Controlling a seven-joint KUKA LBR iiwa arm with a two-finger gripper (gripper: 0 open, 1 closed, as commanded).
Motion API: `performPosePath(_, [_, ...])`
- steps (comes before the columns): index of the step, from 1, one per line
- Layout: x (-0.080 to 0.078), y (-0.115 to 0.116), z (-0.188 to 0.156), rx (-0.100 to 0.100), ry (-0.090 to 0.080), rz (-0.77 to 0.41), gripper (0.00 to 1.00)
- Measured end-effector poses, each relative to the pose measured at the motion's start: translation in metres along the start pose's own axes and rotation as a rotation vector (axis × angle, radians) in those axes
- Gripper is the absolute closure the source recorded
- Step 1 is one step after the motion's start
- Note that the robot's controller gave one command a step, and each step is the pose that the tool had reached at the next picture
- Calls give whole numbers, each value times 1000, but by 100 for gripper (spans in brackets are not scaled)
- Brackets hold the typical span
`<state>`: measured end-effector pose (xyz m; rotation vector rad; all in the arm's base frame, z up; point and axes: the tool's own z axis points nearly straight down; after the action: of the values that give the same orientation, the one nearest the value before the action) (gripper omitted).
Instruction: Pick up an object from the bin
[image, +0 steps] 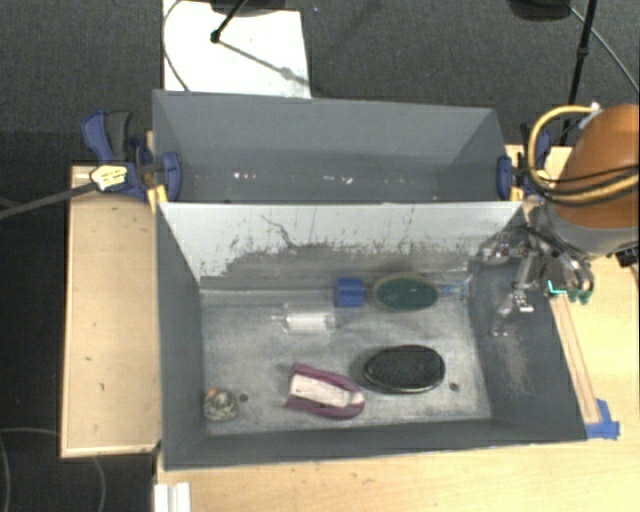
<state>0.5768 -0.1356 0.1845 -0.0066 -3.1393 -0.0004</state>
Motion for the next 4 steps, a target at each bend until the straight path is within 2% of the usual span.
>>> performPosePath(1, [77, 79, 47, -5, 7, -5, 0])
performPosePath(2, [82, 129, 113, 0, -9, -248, 0])
performPosePath(3, [81, 129, 111, 0, -12, -251, 100])
performPosePath(4, [77, 128, -54, 2, -13, -211, 100])
